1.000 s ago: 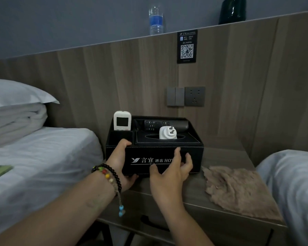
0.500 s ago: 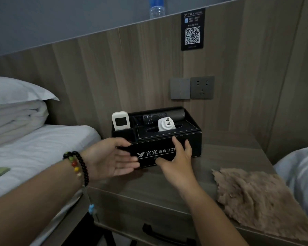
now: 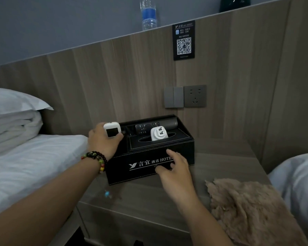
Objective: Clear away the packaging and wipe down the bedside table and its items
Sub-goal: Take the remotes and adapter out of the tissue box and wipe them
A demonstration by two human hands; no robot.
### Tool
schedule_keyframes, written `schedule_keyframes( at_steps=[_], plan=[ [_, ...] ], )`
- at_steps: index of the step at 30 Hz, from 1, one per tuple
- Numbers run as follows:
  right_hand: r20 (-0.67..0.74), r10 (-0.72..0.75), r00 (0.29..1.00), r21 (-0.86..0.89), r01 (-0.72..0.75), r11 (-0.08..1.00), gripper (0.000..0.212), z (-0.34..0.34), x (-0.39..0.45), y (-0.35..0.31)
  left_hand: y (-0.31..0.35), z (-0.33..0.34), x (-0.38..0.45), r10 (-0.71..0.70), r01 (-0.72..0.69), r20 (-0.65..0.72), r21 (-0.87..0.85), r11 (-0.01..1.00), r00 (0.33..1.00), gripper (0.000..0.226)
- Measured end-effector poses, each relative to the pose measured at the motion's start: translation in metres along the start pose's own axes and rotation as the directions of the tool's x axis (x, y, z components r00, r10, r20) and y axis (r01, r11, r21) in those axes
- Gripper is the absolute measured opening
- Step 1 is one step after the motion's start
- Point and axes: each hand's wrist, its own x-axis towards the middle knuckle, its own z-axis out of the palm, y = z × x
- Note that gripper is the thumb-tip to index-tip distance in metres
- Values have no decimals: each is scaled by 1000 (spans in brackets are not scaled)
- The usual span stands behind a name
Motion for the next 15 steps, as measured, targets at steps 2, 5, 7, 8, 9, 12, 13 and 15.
schedule_keyframes(
  at_steps=[2,5,7,8,9,12,13,15],
  plan=[
    [-11,-17,1000,6,18,1000,55,-6,-1,-1,-1,-2,7,39,-39,-3,-6,999,999,40],
    [-37,-51,998,11,52,999,44,-17,-2,-2,3,-8,12,31,-37,-55,-101,994,998,30],
    [-72,-62,995,4,63,998,37,-22,-1,-2,15,-9,11,-9,-18,-120,-217,976,993,27],
    [-90,-71,993,1,71,997,35,-25,-1,-2,25,-9,9,-11,-32,-164,-259,965,986,25],
    [-107,-86,991,-5,86,996,33,-27,-1,-3,37,-10,6,3,-69,-216,-298,952,976,23],
    [-136,-151,979,0,152,988,32,-32,-3,-8,87,-22,-16,69,-239,-331,-506,829,941,27],
    [-135,-177,975,15,180,983,33,-34,-5,-9,101,-28,-28,77,-281,-351,-580,765,933,26],
    [-103,-222,970,71,230,971,33,-34,-10,-14,119,-36,-56,56,-321,-368,-716,620,928,22]
  ],
)
